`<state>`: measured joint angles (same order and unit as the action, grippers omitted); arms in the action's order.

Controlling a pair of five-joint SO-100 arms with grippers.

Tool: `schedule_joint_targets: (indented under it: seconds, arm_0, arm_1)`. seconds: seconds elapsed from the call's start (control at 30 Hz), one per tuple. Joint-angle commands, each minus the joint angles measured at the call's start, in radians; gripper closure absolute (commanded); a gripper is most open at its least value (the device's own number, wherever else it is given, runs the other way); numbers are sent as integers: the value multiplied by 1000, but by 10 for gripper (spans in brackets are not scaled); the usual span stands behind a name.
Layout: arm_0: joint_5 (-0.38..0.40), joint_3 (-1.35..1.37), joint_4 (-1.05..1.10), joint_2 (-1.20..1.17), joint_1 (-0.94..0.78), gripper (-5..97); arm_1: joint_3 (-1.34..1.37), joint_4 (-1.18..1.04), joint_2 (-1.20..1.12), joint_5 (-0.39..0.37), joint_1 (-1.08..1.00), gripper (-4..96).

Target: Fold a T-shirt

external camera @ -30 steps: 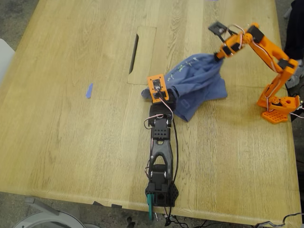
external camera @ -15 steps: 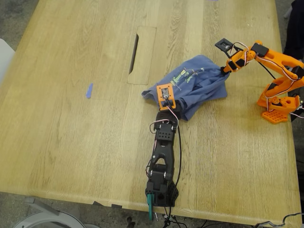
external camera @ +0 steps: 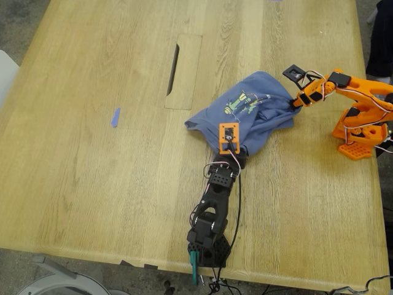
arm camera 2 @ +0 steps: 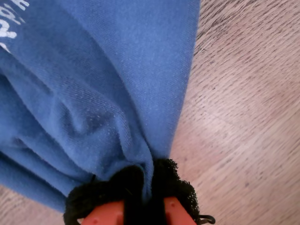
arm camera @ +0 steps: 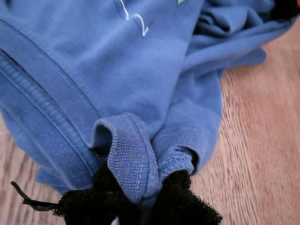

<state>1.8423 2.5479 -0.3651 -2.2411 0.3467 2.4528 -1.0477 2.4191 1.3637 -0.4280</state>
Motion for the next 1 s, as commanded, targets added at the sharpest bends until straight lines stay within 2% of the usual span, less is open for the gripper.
schedule_joint_targets:
  seconds: [0.0, 0.4, 0.57, 0.63, 0.8, 0.9, 0.97]
  arm_0:
    - [23, -3, -14, -71, 58, 919]
    - [37, 123, -160, -270, 150, 919]
    - [12, 163, -186, -298, 166, 915]
    - [9, 163, -190, -295, 169, 864]
    - [-38, 156, -216, -299, 144, 664]
    - [-86, 146, -201, -302, 143, 595]
    - [-100, 129, -196, -302, 137, 579]
  arm_1:
    - [37, -44, 67, -5, 20, 882]
    - [110, -256, 213, 12, 29, 877]
    - [164, -288, 259, 2, 61, 877]
    - [184, -275, 270, -8, 58, 836]
    - [209, -235, 272, -15, 44, 727]
    - [166, -230, 261, -20, 38, 643]
    - [114, -227, 244, -20, 32, 629]
